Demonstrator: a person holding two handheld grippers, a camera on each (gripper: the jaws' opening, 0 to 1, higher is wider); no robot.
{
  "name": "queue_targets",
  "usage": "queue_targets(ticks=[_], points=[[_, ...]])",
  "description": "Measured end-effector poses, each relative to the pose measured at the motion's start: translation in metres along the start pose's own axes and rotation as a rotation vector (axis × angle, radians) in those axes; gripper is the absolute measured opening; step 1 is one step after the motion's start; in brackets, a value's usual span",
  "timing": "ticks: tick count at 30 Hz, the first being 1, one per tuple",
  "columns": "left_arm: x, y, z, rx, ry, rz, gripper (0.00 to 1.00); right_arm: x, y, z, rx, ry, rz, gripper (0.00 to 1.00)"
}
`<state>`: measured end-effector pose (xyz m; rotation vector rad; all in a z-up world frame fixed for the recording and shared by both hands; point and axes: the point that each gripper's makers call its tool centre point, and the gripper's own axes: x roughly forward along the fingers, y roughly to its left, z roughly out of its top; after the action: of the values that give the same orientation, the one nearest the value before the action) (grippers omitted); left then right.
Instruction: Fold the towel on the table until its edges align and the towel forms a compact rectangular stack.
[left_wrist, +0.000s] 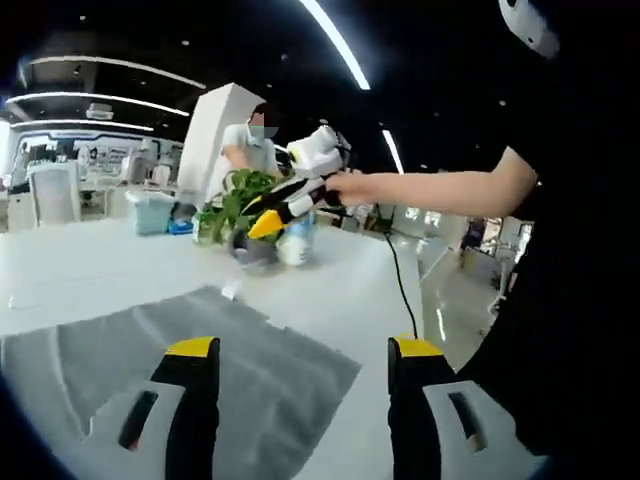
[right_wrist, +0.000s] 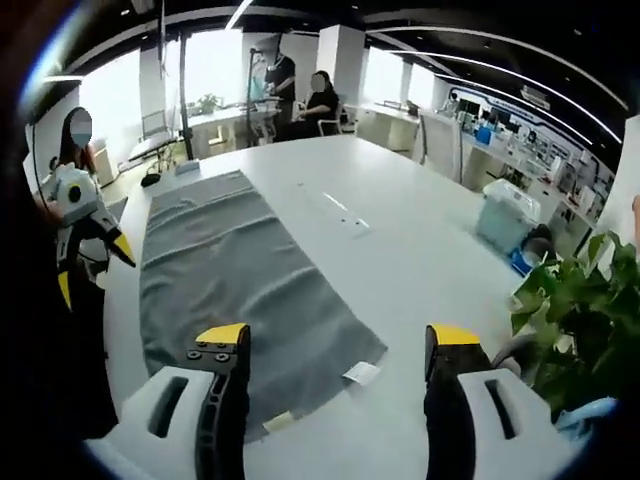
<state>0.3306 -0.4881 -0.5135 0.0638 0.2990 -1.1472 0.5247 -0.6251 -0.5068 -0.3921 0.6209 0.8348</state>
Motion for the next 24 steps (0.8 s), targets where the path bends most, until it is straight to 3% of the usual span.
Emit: queue_targets(ticks=[2, 4, 7, 13, 18, 24], points=[[0.006, 0.003, 0.010, 0.051, 0.001, -0.023, 0.66, 0.002, -0.007, 0.000, 0.005, 0.007, -0.008, 0.69], [0.014, 0.004, 0.030, 0.038, -0.036, -0.062, 0.61, 0.004, -0.013, 0.001, 0.015, 0.004, -0.018, 0.68], [0.024, 0.003, 0.039, 0.018, -0.049, -0.106, 0.56, 0.008, -0.020, 0.002, 0.039, 0.001, -0.032, 0.66], [0.048, -0.021, 0.017, 0.151, 0.062, -0.202, 0.52, 0.021, -0.027, -0.013, 0.080, 0.021, -0.030, 0.60], [0.060, -0.042, 0.012, 0.193, 0.058, -0.263, 0.45, 0.028, -0.027, -0.025, 0.110, 0.044, -0.017, 0.58], [0.074, -0.055, 0.004, 0.217, 0.079, -0.308, 0.37, 0.039, -0.036, -0.031, 0.138, 0.058, -0.017, 0.56]])
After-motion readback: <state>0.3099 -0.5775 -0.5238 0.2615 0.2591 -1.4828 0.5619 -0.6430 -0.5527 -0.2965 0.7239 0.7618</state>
